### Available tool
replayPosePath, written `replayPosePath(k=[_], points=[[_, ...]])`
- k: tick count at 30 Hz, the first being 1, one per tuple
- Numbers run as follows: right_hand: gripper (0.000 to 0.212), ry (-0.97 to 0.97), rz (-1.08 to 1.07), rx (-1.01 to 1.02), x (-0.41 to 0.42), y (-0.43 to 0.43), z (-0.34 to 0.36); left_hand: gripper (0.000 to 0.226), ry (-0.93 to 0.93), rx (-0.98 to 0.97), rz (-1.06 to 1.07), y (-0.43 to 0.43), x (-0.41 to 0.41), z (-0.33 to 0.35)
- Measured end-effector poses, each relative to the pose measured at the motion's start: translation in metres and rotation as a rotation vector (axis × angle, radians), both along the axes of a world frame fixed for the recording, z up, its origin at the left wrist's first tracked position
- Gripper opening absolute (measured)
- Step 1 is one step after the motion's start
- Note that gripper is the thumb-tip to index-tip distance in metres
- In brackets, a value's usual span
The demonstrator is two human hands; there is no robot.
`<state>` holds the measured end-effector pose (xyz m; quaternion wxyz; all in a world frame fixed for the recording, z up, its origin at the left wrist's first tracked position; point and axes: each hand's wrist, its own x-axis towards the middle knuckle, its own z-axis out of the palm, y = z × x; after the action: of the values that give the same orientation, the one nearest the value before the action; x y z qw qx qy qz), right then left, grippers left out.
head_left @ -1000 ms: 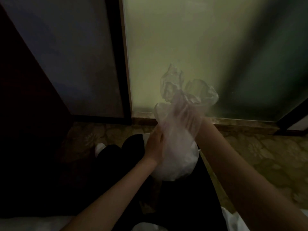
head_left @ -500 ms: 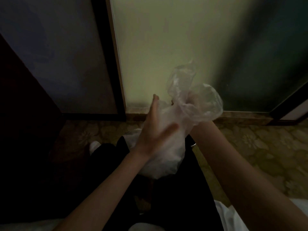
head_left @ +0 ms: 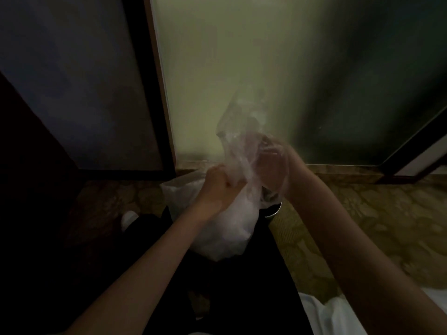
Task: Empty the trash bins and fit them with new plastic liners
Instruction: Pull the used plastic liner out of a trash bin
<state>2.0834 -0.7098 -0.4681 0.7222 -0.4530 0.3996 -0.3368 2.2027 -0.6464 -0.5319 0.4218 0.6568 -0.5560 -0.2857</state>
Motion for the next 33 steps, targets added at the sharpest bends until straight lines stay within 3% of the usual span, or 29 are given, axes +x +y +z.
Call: replayPosePath(k=[3,5,7,9,11,14,17,22,25,29,31,33], points=[[0.022,-0.059,0.003,-0.205,-0.011,0.004,-0.007,0.033,0.24,0.043,0.063,0.006,0.007,0.001],[0.032,-0.004,0.193,-0.304,-0.017,0.008,-0.018,0.032,0.34,0.083,0.135,0.002,0.015,-0.001],[0.041,0.178,0.38,-0.344,-0.019,0.013,-0.037,0.011,0.426,0.086,0.183,-0.007,0.027,-0.006],[0.064,0.413,0.414,-0.414,-0.014,0.021,-0.056,0.028,0.432,0.132,0.251,-0.014,0.033,-0.003],[0.066,0.528,0.292,-0.569,-0.004,0.028,-0.07,0.031,0.427,0.087,0.27,-0.018,0.036,-0.004],[0.046,0.614,0.151,-0.801,0.011,0.03,-0.081,0.046,0.525,-0.028,0.263,-0.019,0.033,-0.004],[0.036,0.776,0.036,-0.974,0.02,0.032,-0.088,0.045,0.602,-0.084,0.263,-0.022,0.028,-0.011],[0.023,1.04,-0.241,-1.139,0.039,0.061,-0.087,0.046,0.446,-0.081,0.372,-0.03,0.02,-0.015],[0.02,0.98,-0.152,-1.245,0.043,0.079,-0.088,0.038,0.486,-0.017,0.489,-0.034,0.021,-0.015],[0.025,0.612,0.211,-0.929,0.027,0.08,-0.09,0.04,0.58,-0.004,0.531,-0.034,0.038,-0.009],[0.026,0.581,0.067,-0.976,0.015,0.067,-0.091,0.037,0.616,-0.015,0.475,-0.03,0.047,-0.006],[0.048,0.66,-0.049,-1.041,0.008,0.051,-0.088,0.041,0.657,-0.043,0.393,-0.028,0.054,-0.002]])
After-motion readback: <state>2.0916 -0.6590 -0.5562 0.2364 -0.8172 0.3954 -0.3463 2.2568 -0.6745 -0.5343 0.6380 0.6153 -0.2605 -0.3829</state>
